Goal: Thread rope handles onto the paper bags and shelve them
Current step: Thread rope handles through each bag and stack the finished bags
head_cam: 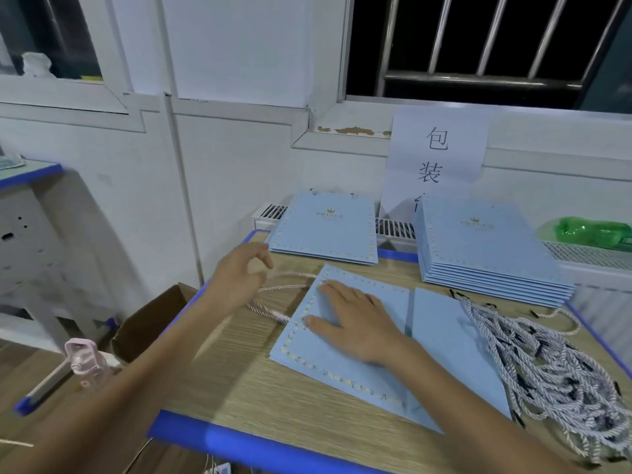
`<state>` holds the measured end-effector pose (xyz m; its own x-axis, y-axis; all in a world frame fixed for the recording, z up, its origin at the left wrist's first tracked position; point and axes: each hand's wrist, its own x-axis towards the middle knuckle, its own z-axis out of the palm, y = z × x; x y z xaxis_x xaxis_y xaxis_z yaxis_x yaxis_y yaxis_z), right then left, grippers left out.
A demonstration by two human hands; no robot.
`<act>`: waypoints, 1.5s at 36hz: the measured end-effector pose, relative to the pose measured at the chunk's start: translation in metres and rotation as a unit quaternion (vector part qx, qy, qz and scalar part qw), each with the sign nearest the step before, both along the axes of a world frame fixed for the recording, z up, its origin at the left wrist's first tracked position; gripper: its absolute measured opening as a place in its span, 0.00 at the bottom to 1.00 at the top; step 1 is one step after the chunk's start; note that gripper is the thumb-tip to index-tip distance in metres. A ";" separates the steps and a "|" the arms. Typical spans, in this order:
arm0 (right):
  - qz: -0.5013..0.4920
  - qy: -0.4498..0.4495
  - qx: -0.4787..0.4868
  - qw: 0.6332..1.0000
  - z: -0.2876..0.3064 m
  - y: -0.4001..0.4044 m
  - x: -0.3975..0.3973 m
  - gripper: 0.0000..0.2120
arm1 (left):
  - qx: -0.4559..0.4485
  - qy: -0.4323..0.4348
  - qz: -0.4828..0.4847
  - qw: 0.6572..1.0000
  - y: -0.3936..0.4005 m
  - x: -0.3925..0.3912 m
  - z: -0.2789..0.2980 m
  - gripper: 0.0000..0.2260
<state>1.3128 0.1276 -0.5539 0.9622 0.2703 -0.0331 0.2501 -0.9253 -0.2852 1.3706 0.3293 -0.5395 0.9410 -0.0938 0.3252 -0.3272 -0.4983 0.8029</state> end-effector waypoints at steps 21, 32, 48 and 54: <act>0.002 -0.147 -0.016 0.989 -0.006 0.009 0.019 0.24 | 0.278 -0.072 -0.130 0.949 -0.032 -0.025 -0.029 0.37; 0.108 -0.053 -0.120 0.986 0.015 0.017 -0.060 0.40 | 0.436 -0.091 -0.185 0.876 0.030 -0.042 -0.018 0.34; 0.169 -0.336 -0.254 0.891 0.098 0.050 -0.065 0.15 | 0.214 -0.084 -0.163 0.959 0.028 -0.031 0.002 0.13; 0.061 -0.380 -0.149 0.911 0.181 0.026 -0.057 0.09 | -0.092 0.018 -0.155 0.983 0.024 -0.024 0.062 0.10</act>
<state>1.2558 0.1541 -0.3725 0.7013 0.4649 0.5404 0.3763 -0.8853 0.2732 1.3464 0.3530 -0.4772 0.8874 -0.3205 0.3312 -0.4108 -0.2241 0.8838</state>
